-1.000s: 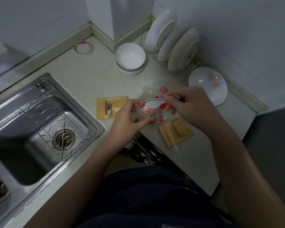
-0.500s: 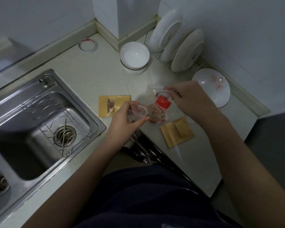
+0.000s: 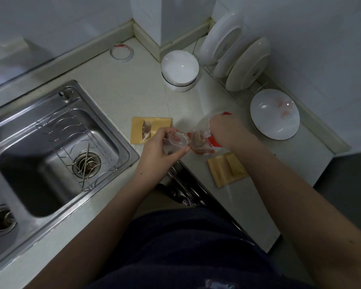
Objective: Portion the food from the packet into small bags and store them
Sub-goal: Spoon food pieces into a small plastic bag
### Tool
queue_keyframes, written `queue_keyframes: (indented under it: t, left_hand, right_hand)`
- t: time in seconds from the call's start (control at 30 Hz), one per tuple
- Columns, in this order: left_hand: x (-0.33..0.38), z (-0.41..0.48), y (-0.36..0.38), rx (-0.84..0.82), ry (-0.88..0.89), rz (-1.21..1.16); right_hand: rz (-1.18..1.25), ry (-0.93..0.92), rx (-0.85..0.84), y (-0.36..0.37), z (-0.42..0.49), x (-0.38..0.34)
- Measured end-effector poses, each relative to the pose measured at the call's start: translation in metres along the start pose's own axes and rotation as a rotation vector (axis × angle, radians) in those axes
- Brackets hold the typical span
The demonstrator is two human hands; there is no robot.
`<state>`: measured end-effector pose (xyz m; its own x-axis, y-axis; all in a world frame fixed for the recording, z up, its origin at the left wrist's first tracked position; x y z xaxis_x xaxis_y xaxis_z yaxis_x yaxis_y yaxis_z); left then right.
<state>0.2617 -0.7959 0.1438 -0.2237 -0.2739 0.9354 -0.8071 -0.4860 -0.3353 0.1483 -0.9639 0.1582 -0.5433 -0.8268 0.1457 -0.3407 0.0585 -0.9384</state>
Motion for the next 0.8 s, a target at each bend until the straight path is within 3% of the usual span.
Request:
queue_keyframes:
  t: [0.13, 0.33, 0.4, 0.57, 0.67, 0.8]
  left_hand:
    - [-0.001, -0.001, -0.001, 0.009, -0.012, -0.003]
    - [-0.001, -0.003, 0.000, 0.013, -0.014, -0.018]
    - [-0.001, -0.003, 0.001, 0.013, -0.014, -0.021]
    - [-0.004, -0.004, 0.000, 0.010, -0.018, -0.009]
    - [-0.006, -0.004, -0.001, 0.015, -0.006, 0.022]
    - [-0.007, -0.004, 0.000, 0.009, 0.000, 0.044]
  right_hand:
    - [-0.007, 0.090, -0.072, 0.013, 0.004, 0.005]
    - [0.241, 0.301, -0.210, 0.017, 0.007, 0.027]
    - [0.425, 0.452, -0.235, 0.022, 0.005, 0.040]
    - [1.247, 0.769, -0.244, 0.045, -0.019, 0.050]
    - [1.359, 0.754, -0.347, 0.053, -0.030, 0.043]
    - [1.477, 0.817, -0.321, 0.059, -0.041, 0.045]
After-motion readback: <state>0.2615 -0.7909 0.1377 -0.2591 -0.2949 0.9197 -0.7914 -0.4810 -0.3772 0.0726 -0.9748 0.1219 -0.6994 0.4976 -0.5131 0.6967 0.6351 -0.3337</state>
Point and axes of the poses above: each hand's wrist, its own z-axis towards the middle knuckle, its own y-axis out of the palm, x = y × z, the point moved 2 cm from there along z, towards the middle knuckle, and after that the axes turned 4 degrees about x, right-handed, at the moved point
